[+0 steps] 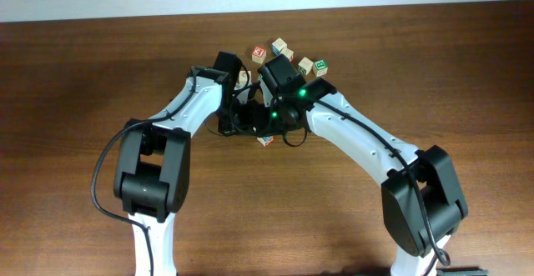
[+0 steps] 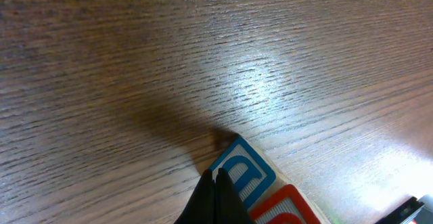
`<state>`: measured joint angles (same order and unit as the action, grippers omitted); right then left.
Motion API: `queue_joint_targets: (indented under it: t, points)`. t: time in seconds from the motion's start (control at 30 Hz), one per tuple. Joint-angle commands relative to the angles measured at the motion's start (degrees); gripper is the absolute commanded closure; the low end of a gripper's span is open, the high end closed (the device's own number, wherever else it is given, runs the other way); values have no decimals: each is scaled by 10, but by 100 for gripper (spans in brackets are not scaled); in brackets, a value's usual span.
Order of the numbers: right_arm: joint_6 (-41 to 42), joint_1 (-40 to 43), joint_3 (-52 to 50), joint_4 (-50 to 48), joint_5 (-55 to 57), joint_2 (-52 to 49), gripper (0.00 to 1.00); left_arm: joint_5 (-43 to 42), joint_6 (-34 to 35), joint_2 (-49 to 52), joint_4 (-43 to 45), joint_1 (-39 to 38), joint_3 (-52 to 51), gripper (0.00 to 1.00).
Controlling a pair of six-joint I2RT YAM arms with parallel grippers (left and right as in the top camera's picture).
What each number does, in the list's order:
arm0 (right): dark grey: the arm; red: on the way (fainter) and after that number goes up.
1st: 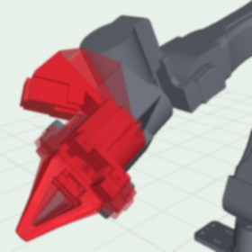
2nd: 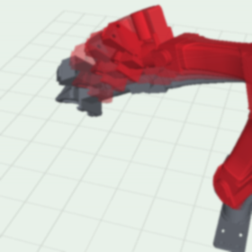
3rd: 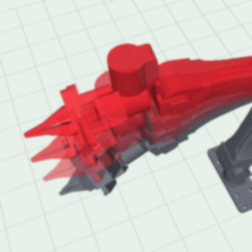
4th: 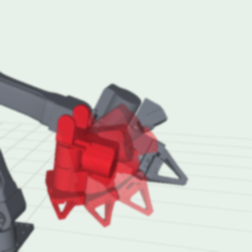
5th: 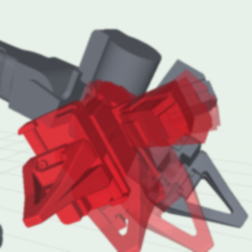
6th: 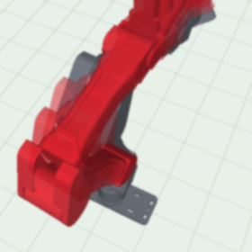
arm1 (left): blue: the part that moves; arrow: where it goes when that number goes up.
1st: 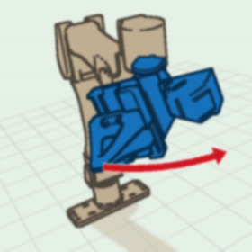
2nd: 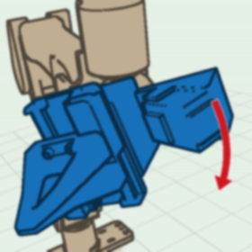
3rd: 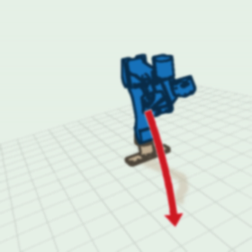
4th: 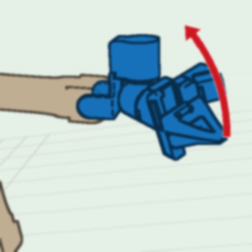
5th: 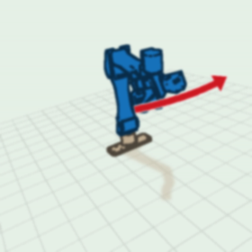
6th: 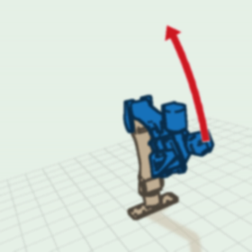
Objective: Rotate 3 blocks
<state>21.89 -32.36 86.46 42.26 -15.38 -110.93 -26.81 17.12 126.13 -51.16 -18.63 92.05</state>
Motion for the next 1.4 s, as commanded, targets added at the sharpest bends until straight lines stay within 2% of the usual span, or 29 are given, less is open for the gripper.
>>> queue_joint_targets:
  t: [0.0, 0.23, 0.77, 1.17, 1.37]
  points:
    - [-2, 2, -5, 10, -7, -12, 96, -16, -5, 2, 2, 12, 7, 100]
    - [-2, 10, -5, 15, 5, -12, 96, -16, -12, 2, 0, 50, 22, 100]
    - [-2, 32, -5, 18, 21, -12, 96, -16, -22, 2, -5, 51, 41, 100]
    - [-7, 33, 21, 19, 11, 17, 78, -9, -31, 2, -16, 51, 71, 100]
    - [-7, 32, 24, 19, 10, 23, 78, -1, -33, 2, -28, 51, 88, 100]
